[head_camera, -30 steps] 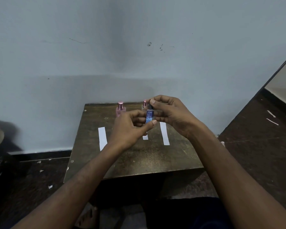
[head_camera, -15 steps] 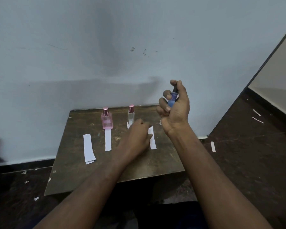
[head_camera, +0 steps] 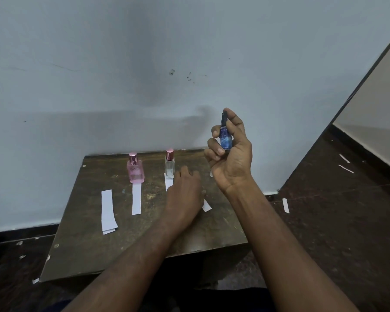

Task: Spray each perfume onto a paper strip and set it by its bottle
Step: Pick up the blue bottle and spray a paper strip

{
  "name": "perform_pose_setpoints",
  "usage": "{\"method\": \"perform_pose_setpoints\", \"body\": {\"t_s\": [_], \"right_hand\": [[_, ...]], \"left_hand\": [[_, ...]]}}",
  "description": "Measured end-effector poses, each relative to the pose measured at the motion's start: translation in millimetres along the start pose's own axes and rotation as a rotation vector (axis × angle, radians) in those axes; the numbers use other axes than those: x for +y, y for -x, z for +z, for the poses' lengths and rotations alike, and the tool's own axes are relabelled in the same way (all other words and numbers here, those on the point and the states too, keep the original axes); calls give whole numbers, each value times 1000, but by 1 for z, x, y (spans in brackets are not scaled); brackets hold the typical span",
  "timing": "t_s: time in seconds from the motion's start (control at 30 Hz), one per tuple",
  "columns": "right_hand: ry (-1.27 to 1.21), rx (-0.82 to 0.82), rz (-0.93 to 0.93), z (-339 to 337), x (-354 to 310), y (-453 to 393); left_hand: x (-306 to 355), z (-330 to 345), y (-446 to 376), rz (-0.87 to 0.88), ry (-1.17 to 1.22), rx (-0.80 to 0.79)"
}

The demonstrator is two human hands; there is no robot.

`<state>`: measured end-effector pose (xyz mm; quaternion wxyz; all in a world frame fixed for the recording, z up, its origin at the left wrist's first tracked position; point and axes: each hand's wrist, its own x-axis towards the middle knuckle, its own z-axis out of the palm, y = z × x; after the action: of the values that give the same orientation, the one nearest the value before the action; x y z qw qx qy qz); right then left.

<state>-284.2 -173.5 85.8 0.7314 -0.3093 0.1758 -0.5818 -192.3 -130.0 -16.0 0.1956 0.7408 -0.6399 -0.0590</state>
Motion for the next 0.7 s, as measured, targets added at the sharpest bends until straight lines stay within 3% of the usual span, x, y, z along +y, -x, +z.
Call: {"method": "perform_pose_setpoints", "body": {"t_s": [0.17, 0.33, 0.57, 0.7], "right_hand": [[-45, -78, 65, 4, 3, 4], [30, -60, 91, 8, 7, 7], [534, 161, -90, 17, 21, 12], [718, 218, -180, 24, 30, 16]], "left_hand": [[-14, -4, -3, -2, 263, -94], [-23, -12, 6, 18, 335, -115], [-37, -39, 20, 82, 355, -128], [-51, -64, 32, 147, 342, -29]]}}
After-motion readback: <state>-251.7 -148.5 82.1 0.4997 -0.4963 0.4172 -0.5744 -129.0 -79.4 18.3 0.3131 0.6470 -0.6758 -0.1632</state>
